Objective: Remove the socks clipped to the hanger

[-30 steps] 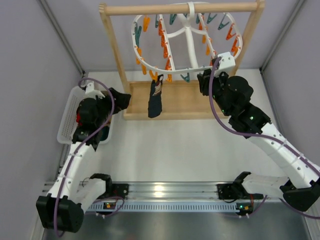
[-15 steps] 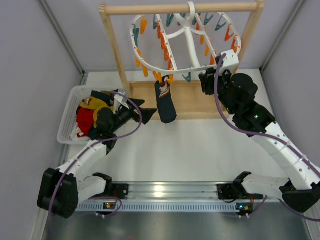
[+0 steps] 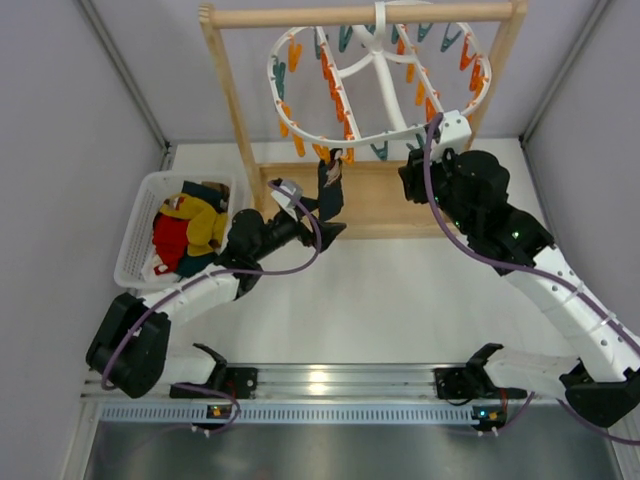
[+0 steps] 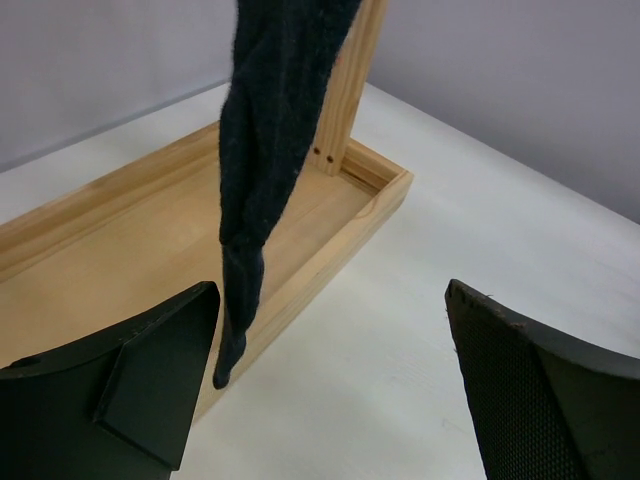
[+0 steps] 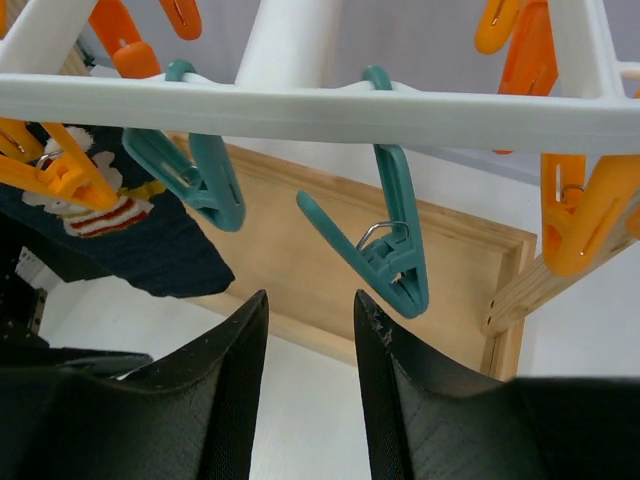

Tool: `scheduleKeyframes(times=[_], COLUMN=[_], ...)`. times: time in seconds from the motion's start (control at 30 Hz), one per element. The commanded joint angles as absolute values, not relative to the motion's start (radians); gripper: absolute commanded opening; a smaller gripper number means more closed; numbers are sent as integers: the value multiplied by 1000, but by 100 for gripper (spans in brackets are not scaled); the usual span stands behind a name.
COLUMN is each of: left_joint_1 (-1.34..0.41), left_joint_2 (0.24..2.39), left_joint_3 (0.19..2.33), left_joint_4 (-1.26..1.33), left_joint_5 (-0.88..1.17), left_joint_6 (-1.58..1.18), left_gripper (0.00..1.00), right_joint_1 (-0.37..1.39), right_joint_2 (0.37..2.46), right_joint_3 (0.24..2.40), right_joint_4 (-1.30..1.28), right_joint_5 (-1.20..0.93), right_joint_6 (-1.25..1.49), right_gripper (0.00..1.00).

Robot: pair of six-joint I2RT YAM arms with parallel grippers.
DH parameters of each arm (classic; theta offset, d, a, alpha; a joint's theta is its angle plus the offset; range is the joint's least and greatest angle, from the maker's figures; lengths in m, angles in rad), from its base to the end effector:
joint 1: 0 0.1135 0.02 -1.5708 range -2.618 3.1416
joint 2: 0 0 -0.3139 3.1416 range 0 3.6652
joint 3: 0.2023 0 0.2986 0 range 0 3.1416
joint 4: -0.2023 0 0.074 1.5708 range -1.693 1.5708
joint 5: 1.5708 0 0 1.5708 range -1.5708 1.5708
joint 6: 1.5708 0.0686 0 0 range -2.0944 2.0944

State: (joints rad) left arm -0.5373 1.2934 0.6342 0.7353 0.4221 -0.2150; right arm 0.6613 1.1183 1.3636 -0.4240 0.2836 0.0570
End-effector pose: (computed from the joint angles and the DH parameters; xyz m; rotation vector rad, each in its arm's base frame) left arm 0.2762 -0.1972 0.2941 0.5952 1.4548 -0.9123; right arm 0.2403 0.1627 0.5002 -0.3193 1.7210 0.2781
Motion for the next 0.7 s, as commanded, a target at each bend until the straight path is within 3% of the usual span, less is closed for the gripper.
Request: scheduleKeyframes(times=[0.0, 0.17, 0.27, 0.3, 0.43, 0.67], left_joint_1=[-543, -545, -552, -558, -650, -915], left_joint_2=[1336, 1397, 1407, 1402, 1339, 1322], left_joint_3=[704, 729, 726, 719, 667, 741], left_joint_4=[822, 822, 822, 822, 822, 737], left_joint_5=[347, 302, 299, 281, 95, -354], left_joint_6=[-169, -160, -172, -173, -160, -183], left_gripper=[97, 92, 67, 43, 0, 0], right_joint_1=[641, 641, 641, 641, 641, 643], right_joint_2=[1068, 1017, 970, 948, 922, 945], right_joint_3=[1387, 1356, 1333, 1321, 1328, 1420], right_joint_4=[-440, -446, -434, -413, -368, -376], right_joint_5=[255, 184, 44, 5, -217, -324], right_joint_6=[81, 107, 130, 139, 211, 298], right_gripper=[38, 40, 50, 57, 68, 75])
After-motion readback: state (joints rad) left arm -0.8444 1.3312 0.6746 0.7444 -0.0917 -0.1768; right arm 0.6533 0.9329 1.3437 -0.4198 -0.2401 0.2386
